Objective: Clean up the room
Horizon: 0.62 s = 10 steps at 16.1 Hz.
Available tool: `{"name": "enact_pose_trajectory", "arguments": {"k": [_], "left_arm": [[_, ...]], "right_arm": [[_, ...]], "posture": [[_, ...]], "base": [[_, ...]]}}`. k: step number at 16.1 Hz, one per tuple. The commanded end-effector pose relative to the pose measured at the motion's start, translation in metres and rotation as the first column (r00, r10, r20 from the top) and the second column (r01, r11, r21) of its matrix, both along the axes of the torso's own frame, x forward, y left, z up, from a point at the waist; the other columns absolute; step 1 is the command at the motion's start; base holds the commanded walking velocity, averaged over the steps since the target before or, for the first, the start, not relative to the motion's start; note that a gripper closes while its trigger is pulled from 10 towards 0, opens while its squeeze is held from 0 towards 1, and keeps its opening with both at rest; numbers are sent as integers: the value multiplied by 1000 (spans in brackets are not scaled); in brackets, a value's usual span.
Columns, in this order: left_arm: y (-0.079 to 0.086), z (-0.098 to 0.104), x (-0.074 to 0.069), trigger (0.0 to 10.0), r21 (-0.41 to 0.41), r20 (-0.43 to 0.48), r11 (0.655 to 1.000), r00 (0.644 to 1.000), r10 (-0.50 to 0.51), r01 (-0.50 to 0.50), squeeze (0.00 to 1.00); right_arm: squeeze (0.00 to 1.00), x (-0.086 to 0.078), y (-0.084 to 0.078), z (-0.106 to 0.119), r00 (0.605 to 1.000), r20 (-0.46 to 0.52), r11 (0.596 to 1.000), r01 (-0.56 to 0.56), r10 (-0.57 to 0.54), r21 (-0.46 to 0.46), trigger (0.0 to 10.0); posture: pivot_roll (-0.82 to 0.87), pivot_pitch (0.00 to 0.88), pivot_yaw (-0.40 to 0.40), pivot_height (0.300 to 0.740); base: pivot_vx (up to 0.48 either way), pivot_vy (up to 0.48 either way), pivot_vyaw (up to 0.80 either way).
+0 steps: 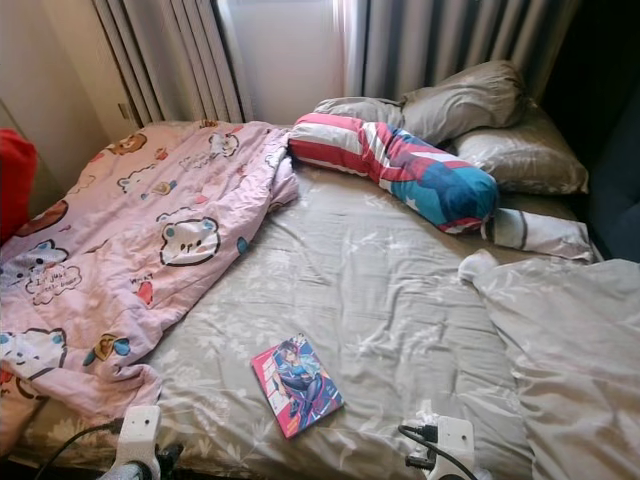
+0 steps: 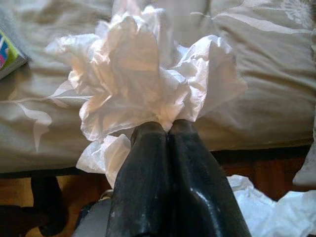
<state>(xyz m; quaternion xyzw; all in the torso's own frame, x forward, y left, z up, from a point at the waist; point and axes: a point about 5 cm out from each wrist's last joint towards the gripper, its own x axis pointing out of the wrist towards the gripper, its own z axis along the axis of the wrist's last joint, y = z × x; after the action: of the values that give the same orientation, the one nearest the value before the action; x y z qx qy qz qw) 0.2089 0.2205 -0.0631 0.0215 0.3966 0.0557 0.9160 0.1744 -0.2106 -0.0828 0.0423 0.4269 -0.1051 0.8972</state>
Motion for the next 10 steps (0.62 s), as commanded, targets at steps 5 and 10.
{"name": "enact_pose_trajectory", "arguments": {"k": [5, 10], "left_arm": [[3, 2, 2, 10000, 5, 0, 1000, 1000, 11, -11, 0], [1, -5, -9, 10000, 8, -29, 1000, 1000, 1, -1, 0]], "right_arm": [[0, -11, 4, -6, 999, -35, 1000, -4, 5, 9, 10000], [0, -15, 6, -7, 999, -32, 1000, 8, -8, 17, 10000]], "posture": [[-14, 2, 38, 740], [-18, 22, 47, 740]], "base": [[0, 0, 84], [0, 0, 794]]}}
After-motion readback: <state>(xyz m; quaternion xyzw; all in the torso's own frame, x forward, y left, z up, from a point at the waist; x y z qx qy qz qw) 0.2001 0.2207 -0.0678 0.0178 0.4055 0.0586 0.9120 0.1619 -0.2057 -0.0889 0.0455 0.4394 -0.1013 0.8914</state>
